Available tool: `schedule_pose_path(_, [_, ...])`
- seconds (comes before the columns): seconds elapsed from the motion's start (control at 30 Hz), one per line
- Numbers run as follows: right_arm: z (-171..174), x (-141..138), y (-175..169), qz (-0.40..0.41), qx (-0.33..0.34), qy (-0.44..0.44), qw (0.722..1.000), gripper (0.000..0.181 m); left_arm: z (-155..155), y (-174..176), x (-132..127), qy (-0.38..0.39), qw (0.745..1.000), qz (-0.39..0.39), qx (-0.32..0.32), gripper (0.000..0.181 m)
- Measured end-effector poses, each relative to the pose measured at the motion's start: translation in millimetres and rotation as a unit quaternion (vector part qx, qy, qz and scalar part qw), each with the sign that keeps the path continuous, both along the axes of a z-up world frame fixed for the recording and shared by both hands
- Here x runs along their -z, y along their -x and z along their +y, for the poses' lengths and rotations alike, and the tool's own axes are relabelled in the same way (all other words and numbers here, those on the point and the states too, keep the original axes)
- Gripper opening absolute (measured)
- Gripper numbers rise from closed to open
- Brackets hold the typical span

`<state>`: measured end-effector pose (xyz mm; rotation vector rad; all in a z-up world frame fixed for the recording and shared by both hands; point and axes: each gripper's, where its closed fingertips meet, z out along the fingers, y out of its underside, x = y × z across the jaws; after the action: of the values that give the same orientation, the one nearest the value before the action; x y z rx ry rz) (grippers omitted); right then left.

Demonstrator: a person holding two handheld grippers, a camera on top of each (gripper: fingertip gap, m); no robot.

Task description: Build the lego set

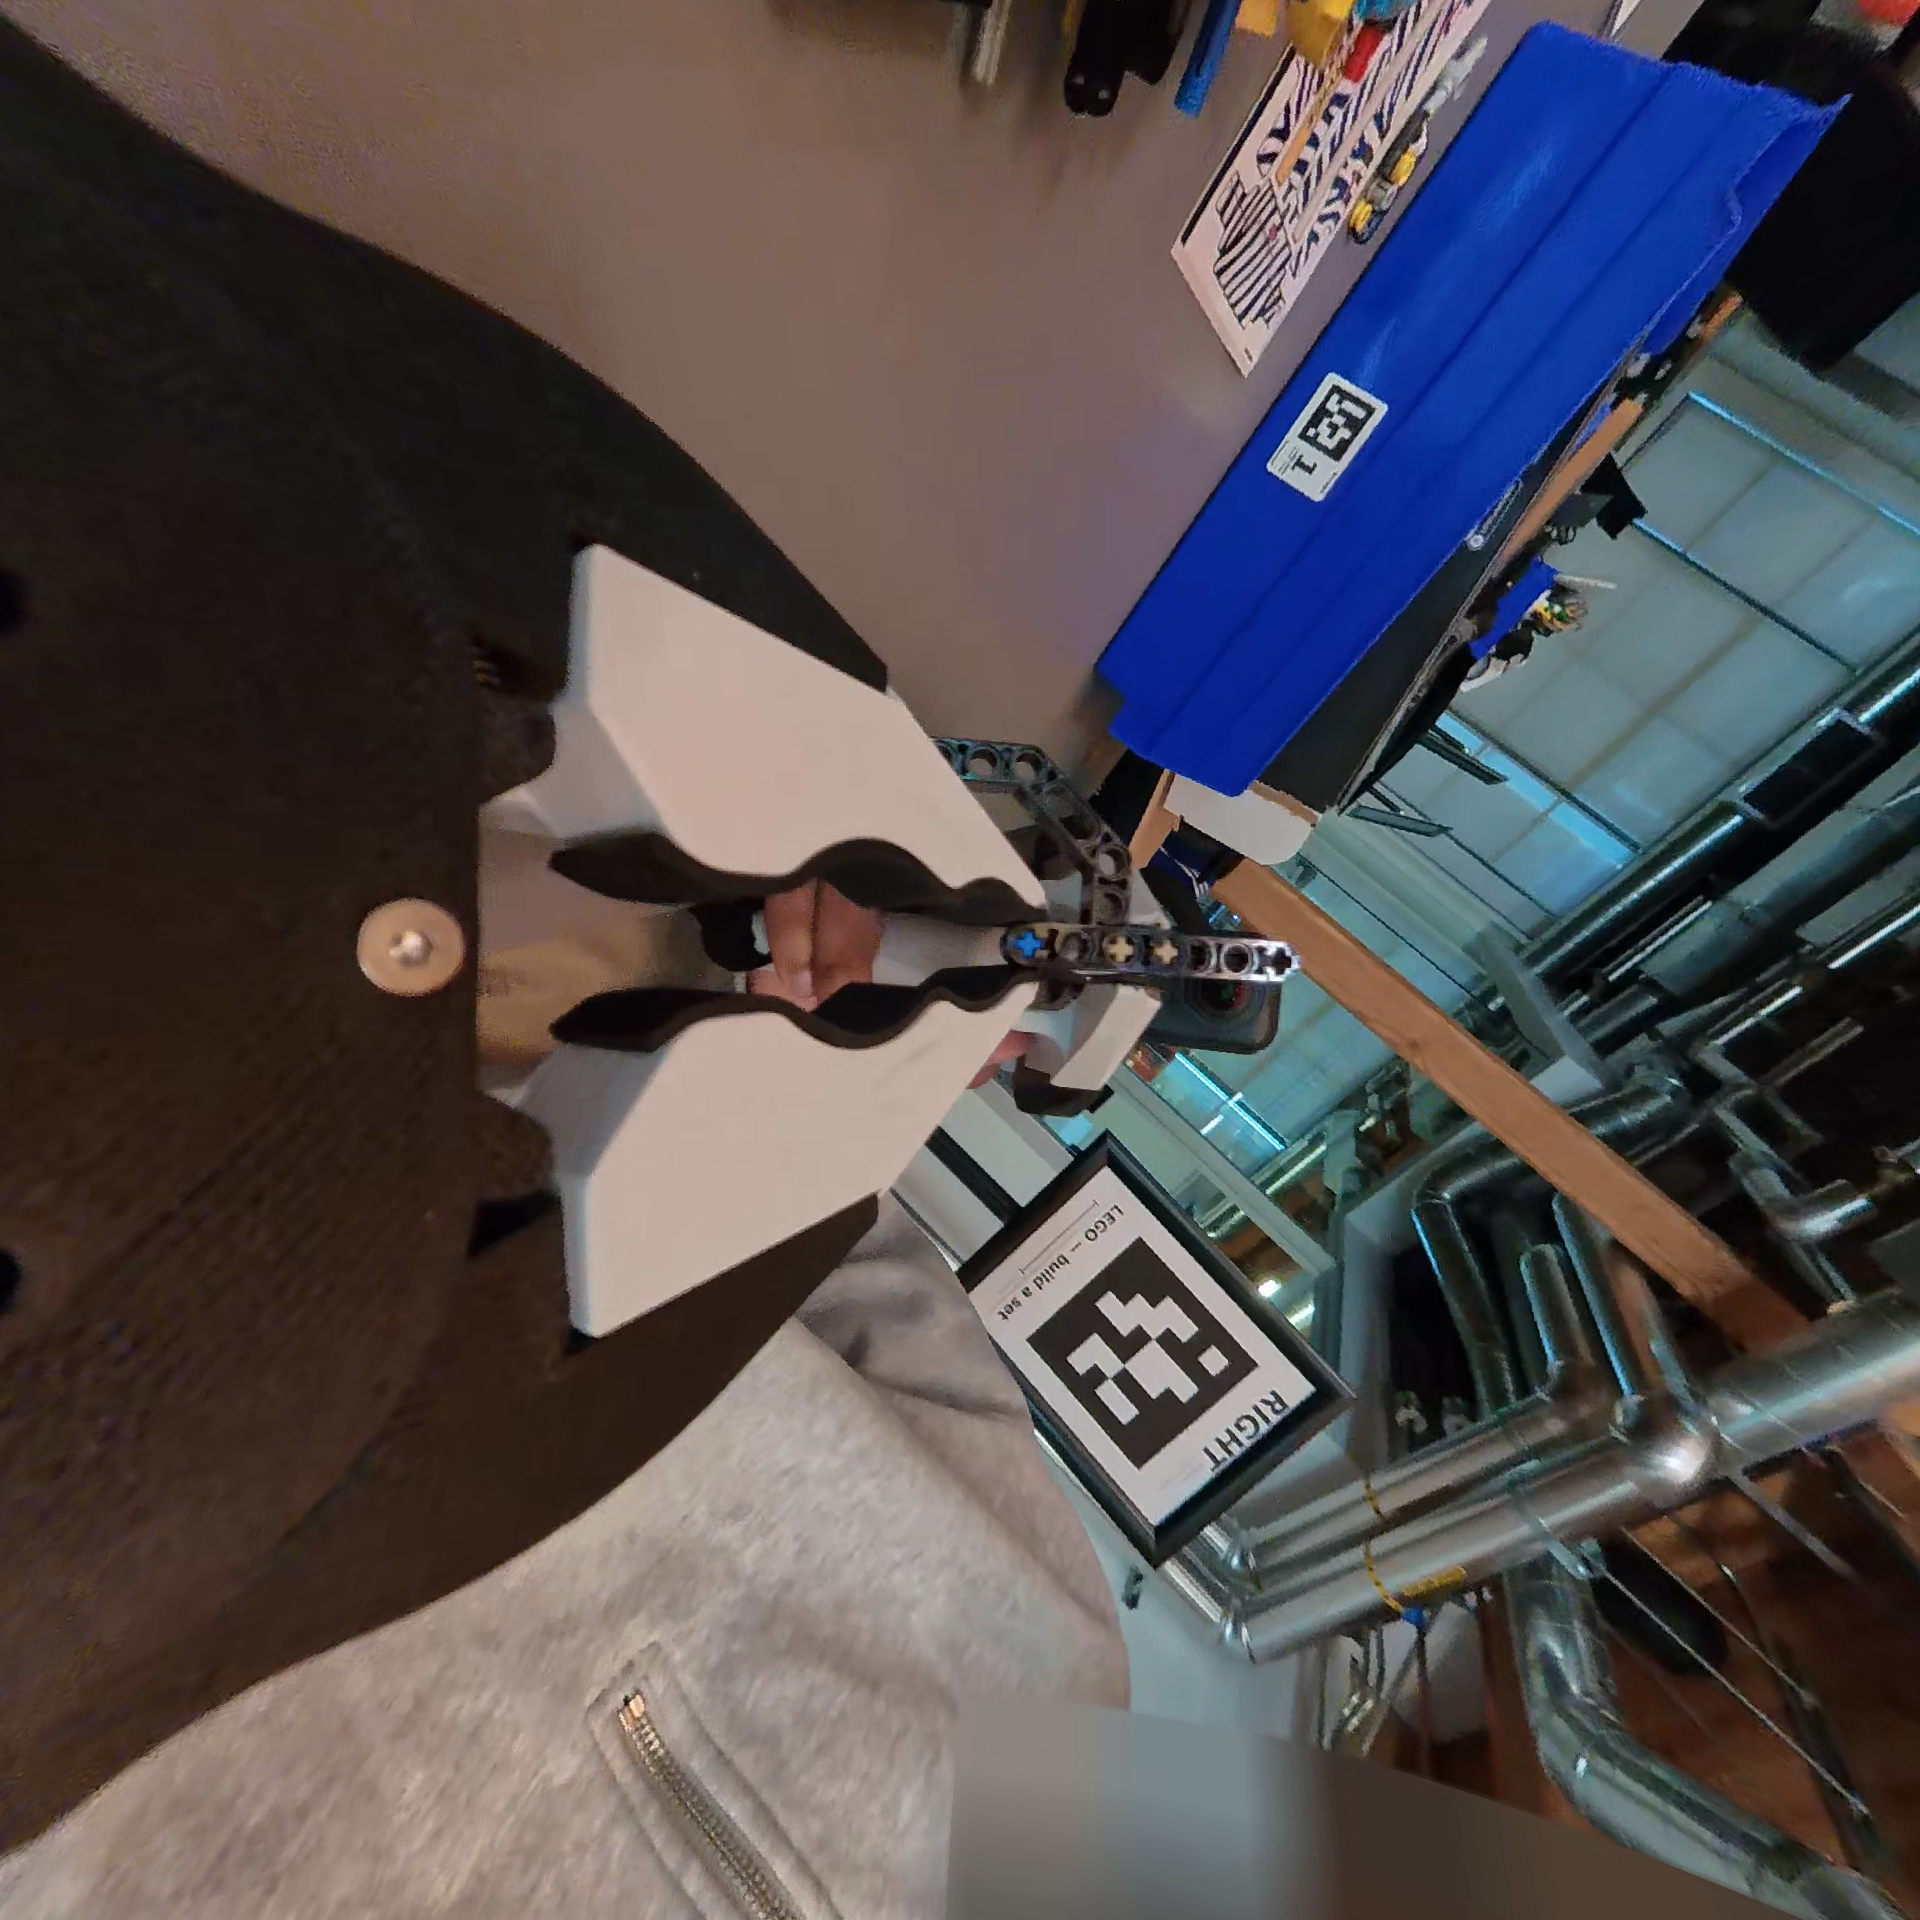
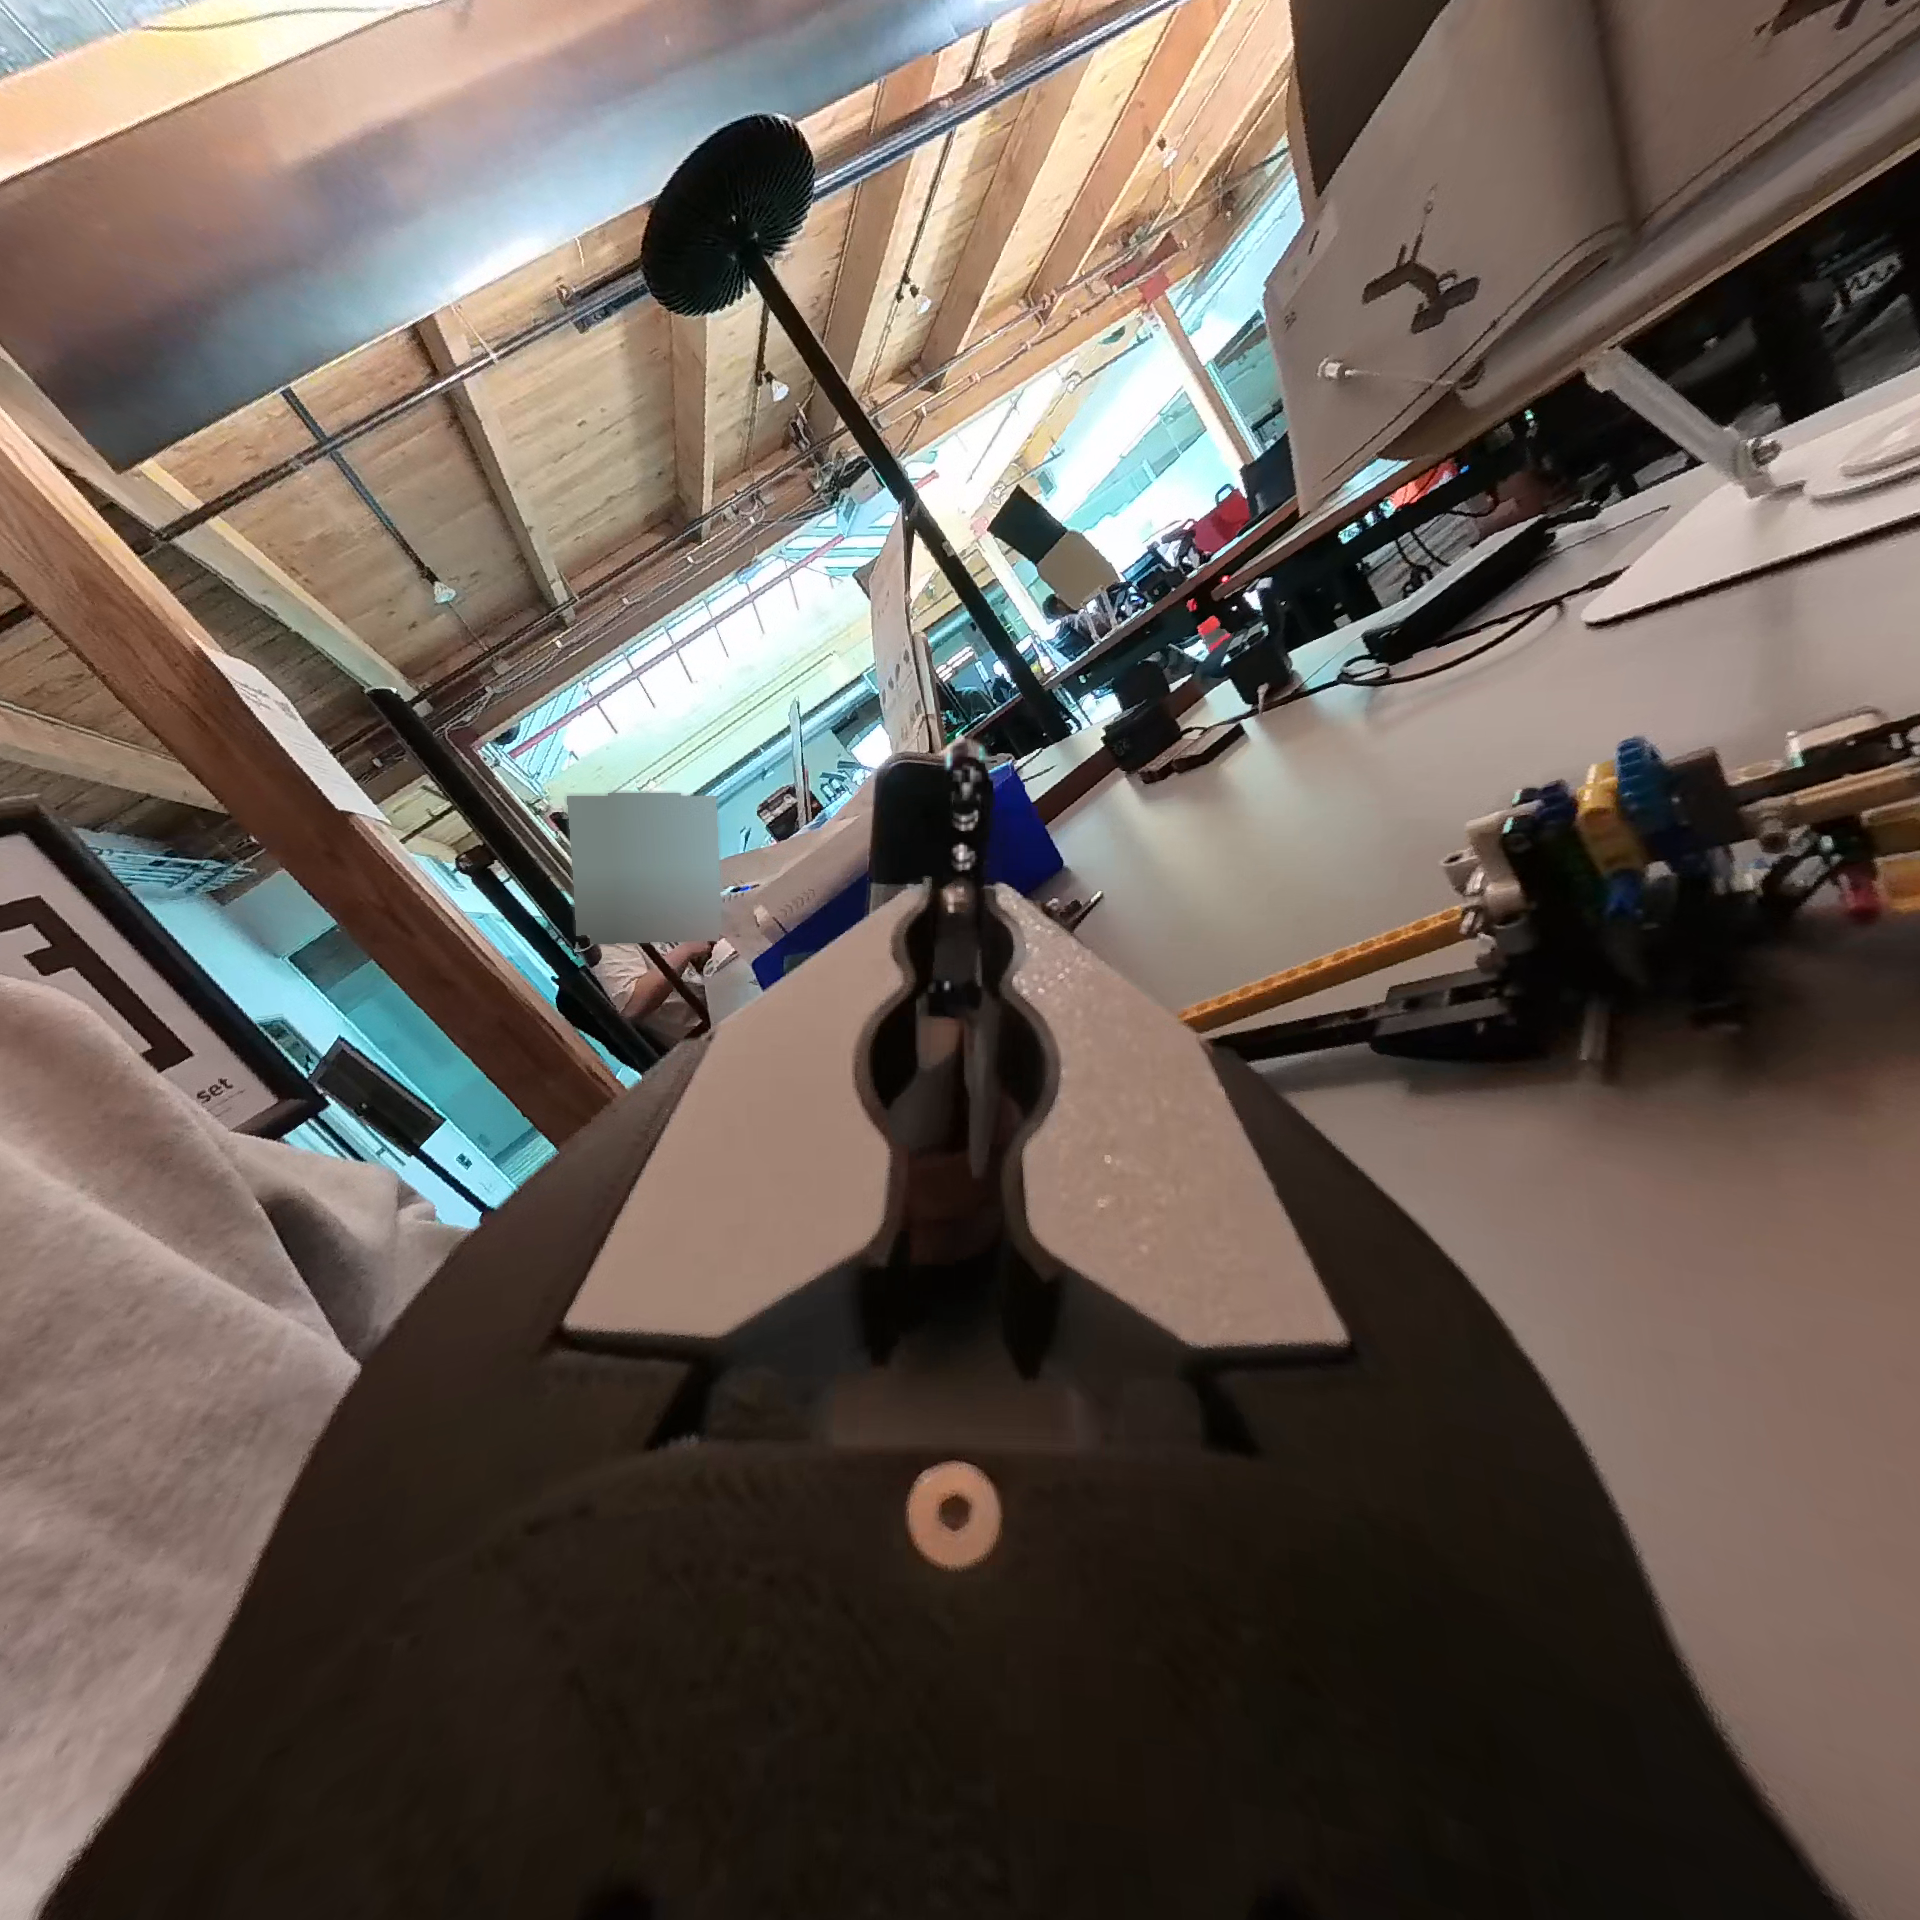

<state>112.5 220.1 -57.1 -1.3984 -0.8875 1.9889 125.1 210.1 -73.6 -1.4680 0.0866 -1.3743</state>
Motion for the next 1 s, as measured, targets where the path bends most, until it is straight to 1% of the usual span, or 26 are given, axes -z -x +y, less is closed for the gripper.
schedule_pose_path(0.03, [3, -2, -1, 0.003, 0.006, 0.0, 1.0, 0.005, -1, -1, 0, 0.0, 1.0, 0.005, 0.002, 0.008])
schedule_pose_path(0.07, [8, -3, -4, 0.005, 0.014, 0.001, 1.0, 0.005, -2, -1, -3, -0.002, 1.0, 0.007, 0.003, 0.018])
schedule_pose_path(0.1, [14, -5, -7, 0.005, 0.017, 0.001, 1.0, 0.004, -2, 1, -8, -0.005, 1.0, 0.008, 0.001, 0.023])
schedule_pose_path(0.13, [21, -6, -10, 0.002, 0.016, 0.005, 1.0, 0.005, -2, 6, -13, -0.006, 1.0, 0.01, -0.008, 0.027])
schedule_pose_path(0.2, [36, -6, -17, -0.009, 0.005, 0.026, 1.0, 0.005, 3, 24, -25, -0.006, 0.999, 0.026, -0.048, 0.036])
schedule_pose_path(0.23, [45, -5, -21, -0.014, 0.003, 0.044, 0.999, 0.005, 10, 37, -26, 0.006, 0.996, 0.044, -0.077, 0.037])
schedule_pose_path(0.3, [65, -1, -27, -0.018, 0.023, 0.065, 0.997, 0.005, 28, 66, -20, 0.052, 0.986, 0.095, -0.124, 0.04])
schedule_pose_path(0.37, [75, 5, -30, -0.037, 0.043, 0.044, 0.997, 0.005, 50, 92, -12, 0.105, 0.974, 0.139, -0.142, 0.042])
schedule_pose_path(0.43, [77, 11, -29, -0.061, 0.053, 0.004, 0.997, 0.005, 74, 107, -3, 0.151, 0.968, 0.165, -0.116, 0.045])
schedule_pose_path(0.5, [77, 15, -28, -0.075, 0.054, -0.022, 0.995, 0.005, 98, 113, 16, 0.203, 0.958, 0.193, -0.057, 0.047])
schedule_pose_path(0.53, [76, 15, -28, -0.075, 0.051, -0.021, 0.996, 0.005, 109, 115, 28, 0.234, 0.95, 0.203, -0.028, 0.05])
schedule_pose_path(0.6, [77, 14, -29, -0.062, 0.042, 0.005, 0.997, 0.005, 128, 112, 48, 0.292, 0.936, 0.192, 0.04, 0.056])
schedule_pose_path(0.67, [79, 14, -31, -0.058, 0.041, 0.017, 0.997, 0.005, 143, 104, 59, 0.329, 0.924, 0.166, 0.097, 0.061])
schedule_pose_path(0.7, [80, 15, -31, -0.06, 0.044, 0.014, 0.997, 0.005, 147, 99, 63, 0.342, 0.917, 0.16, 0.124, 0.061])
schedule_pose_path(0.8, [83, 19, -32, -0.076, 0.054, -0.011, 0.996, 0.005, 150, 87, 84, 0.38, 0.888, 0.187, 0.181, 0.061])
schedule_pose_path(0.9, [85, 23, -32, -0.089, 0.057, -0.029, 0.994, 0.005, 148, 71, 87, 0.397, 0.873, 0.156, 0.238, 0.051])
schedule_pose_path(0.97, [86, 27, -30, -0.096, 0.053, -0.03, 0.993, 0.005, 145, 67, 90, 0.399, 0.865, 0.153, 0.262, 0.034])
schedule_pose_path(1.0, [86, 28, -29, -0.099, 0.05, -0.025, 0.993, 0.005, 143, 65, 89, 0.394, 0.865, 0.147, 0.274, 0.032])
